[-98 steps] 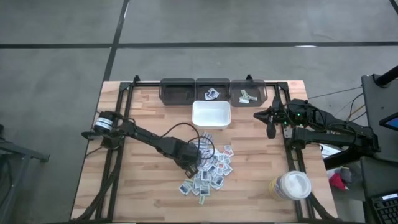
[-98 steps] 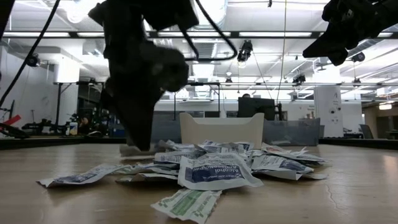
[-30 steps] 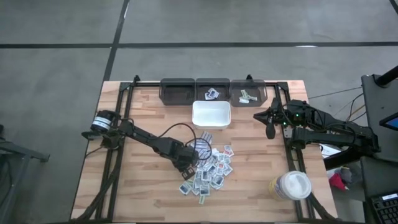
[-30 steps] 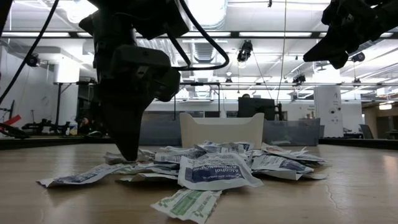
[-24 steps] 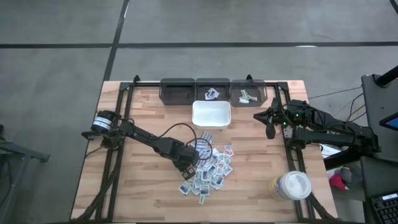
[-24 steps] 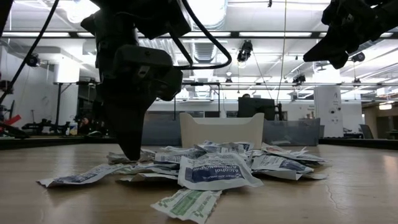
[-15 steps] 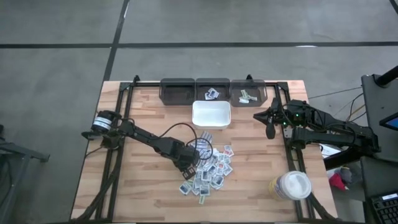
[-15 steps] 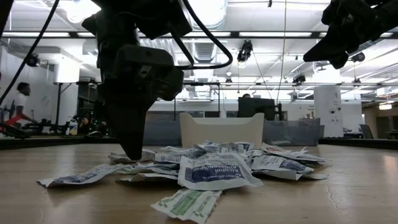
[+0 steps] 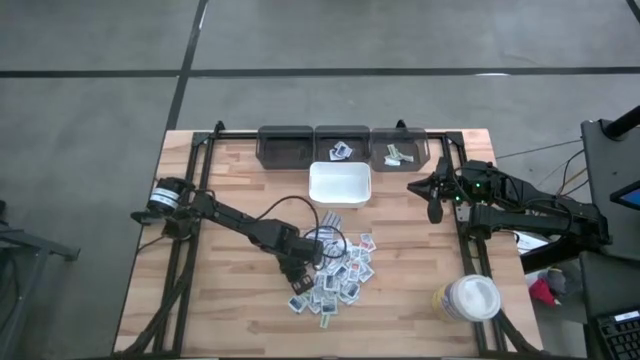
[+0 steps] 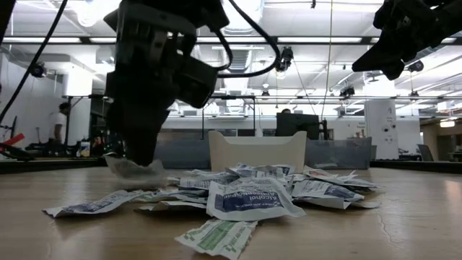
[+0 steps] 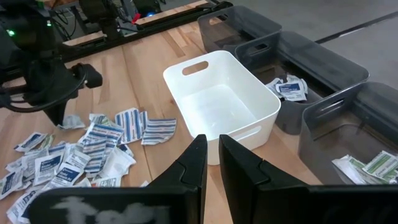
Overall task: Pick & Place First Aid Supplies
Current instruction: Put the blue alcohol pad into the middle gray bin
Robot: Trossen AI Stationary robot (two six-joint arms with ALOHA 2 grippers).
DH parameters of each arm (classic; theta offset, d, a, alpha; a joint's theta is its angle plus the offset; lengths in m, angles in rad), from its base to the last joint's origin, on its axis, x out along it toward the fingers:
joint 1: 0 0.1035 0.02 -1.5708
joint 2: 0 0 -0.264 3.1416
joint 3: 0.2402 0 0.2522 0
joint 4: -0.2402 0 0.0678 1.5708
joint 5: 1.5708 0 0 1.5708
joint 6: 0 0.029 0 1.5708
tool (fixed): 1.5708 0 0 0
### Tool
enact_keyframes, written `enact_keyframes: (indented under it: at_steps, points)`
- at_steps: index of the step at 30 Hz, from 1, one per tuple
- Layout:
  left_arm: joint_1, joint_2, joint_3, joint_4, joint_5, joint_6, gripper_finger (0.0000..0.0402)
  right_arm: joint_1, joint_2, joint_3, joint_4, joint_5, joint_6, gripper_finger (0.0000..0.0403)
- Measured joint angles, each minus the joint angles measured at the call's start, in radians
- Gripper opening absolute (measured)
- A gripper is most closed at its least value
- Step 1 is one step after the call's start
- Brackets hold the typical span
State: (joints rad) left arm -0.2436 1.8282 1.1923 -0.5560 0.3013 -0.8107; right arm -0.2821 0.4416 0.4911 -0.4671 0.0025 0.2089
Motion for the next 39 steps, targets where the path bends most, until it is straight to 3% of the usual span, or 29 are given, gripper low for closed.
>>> enact_keyframes:
  at_steps: [16, 24, 29, 36, 39]
  points:
    - [0.000, -0.002, 0.018, 0.002, 0.004, 0.063, 0.0008, 0.000, 0.000, 0.000, 0.000, 0.000, 0.000, 0.0038]
    - [0.002, -0.002, 0.126, 0.004, -0.093, 0.207, 0.0001, 0.000, 0.000, 0.000, 0.000, 0.000, 0.000, 0.0038]
    - [0.009, -0.002, 0.214, 0.000, -0.228, 0.363, 0.0000, 0.000, 0.000, 0.000, 0.000, 0.000, 0.000, 0.0038]
    - [0.050, -0.002, 0.352, -0.037, -0.690, 0.742, 0.0000, 0.000, 0.000, 0.000, 0.000, 0.000, 0.000, 0.0038]
    - [0.121, -0.002, 0.402, -0.048, -0.773, 0.883, 0.0000, 0.000, 0.000, 0.000, 0.000, 0.000, 0.000, 0.0038]
